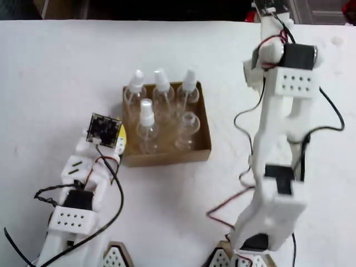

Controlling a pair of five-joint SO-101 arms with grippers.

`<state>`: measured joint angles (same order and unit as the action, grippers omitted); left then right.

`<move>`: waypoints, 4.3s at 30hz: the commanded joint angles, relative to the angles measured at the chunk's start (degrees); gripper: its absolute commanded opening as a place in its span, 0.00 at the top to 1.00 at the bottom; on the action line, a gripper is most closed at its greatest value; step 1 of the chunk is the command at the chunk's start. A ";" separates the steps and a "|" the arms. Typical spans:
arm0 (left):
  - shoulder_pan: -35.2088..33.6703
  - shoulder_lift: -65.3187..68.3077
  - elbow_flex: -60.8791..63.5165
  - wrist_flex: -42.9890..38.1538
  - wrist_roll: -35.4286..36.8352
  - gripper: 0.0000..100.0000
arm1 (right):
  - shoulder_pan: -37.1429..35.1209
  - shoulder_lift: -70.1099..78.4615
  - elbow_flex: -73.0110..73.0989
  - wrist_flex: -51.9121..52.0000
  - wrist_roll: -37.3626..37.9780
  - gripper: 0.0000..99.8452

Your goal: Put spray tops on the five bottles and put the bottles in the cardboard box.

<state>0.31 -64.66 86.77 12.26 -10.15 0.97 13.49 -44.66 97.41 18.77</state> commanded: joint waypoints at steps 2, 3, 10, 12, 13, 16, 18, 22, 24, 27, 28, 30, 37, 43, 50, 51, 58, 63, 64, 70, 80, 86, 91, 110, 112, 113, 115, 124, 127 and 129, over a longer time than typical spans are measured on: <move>0.66 0.13 -0.44 -1.32 -0.53 0.93 | -3.56 -15.16 4.40 1.45 0.53 0.99; 0.66 0.13 -0.44 -1.32 -0.53 0.93 | -4.00 -17.19 5.01 1.36 0.53 0.99; 0.66 0.13 -0.44 -1.23 -0.53 0.93 | -4.53 -28.79 6.42 0.66 0.97 0.99; 0.66 0.13 -0.44 -1.14 -0.53 0.93 | -4.44 -31.43 6.51 0.84 0.97 0.99; 0.66 0.13 -0.44 -1.14 -0.53 0.93 | -4.53 -32.75 6.51 0.92 0.97 0.99; 0.66 0.13 -0.44 -1.14 -0.53 0.93 | -4.53 -36.53 6.51 1.01 1.05 0.99; 0.66 0.13 -0.44 -1.14 -0.53 0.93 | -4.53 -38.73 6.51 1.01 1.05 0.99; 0.66 0.13 -0.44 -1.14 -0.53 0.93 | -4.62 -42.59 6.51 1.01 1.05 0.99; 0.66 0.13 -0.44 -1.14 -0.53 0.93 | -4.62 -44.26 6.51 1.10 0.79 0.99; 0.66 0.13 -0.44 -1.14 -0.53 0.93 | -4.62 -46.46 6.51 1.10 0.62 0.99; 0.66 0.13 -0.44 -1.14 -0.53 0.93 | -4.62 -47.25 6.59 1.10 0.62 0.99; 0.66 0.13 -0.44 -1.14 -0.53 0.93 | -4.62 -48.66 6.59 1.10 0.62 0.99; 0.66 0.13 -0.44 -1.14 -0.53 0.93 | -4.62 -56.57 19.25 0.75 0.62 0.99; 1.89 0.13 -0.44 -1.14 -0.62 0.93 | -4.62 -67.56 37.10 -10.95 0.97 0.99; 2.07 0.13 -0.44 -1.05 -0.62 0.93 | -4.62 -82.42 55.74 -32.66 0.62 0.99; 2.07 0.13 -0.44 -1.05 -0.62 0.93 | -4.62 -84.18 57.93 -34.86 0.53 0.99; 2.15 0.13 -0.44 -1.05 -0.62 0.93 | -7.96 -89.54 69.01 -45.41 0.53 0.99; 2.15 0.13 -0.44 -1.05 -0.62 0.93 | -10.68 -89.89 75.08 -50.86 0.53 0.99; 2.15 0.13 -0.44 -1.05 -0.62 0.93 | -10.68 -89.89 76.13 -52.00 0.53 0.99; 2.15 0.13 -0.44 -1.05 -0.62 0.93 | -10.33 -89.89 79.38 -55.60 0.53 0.99; 1.98 0.13 -0.44 -1.05 -0.62 0.93 | -10.24 -89.89 79.38 -58.86 -8.62 0.99; 1.89 0.13 -0.44 -1.05 -0.62 0.93 | -10.24 -89.80 79.38 -61.67 -17.23 0.99; 1.89 0.13 -0.44 -1.05 -0.62 0.93 | -10.51 -89.36 79.47 -63.78 -20.48 0.99; 1.98 0.13 -0.53 -1.41 -0.62 0.93 | -20.09 -82.33 97.14 -97.54 2.20 0.99; 1.71 0.13 -0.62 -1.41 -0.62 0.93 | -22.46 -77.41 96.62 -97.98 3.87 0.99; 1.63 0.13 -0.62 -1.41 -0.62 0.93 | -22.99 -75.30 96.18 -98.15 4.04 0.99; 1.63 0.13 -0.62 -1.41 -0.62 0.93 | -23.43 -72.04 94.77 -98.24 3.87 0.99; 1.63 0.13 -0.79 -1.49 -0.62 0.93 | -28.00 -68.26 94.33 -98.33 3.87 0.99; 1.63 0.13 -0.79 -1.49 -0.62 0.93 | -27.91 -65.19 94.07 -98.95 3.87 0.99; 1.63 0.13 -0.79 -1.41 -0.62 0.93 | -27.91 -63.87 94.33 -99.38 3.87 0.99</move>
<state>1.45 -64.66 86.77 12.26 -10.15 -26.37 -51.47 52.13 -0.26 21.93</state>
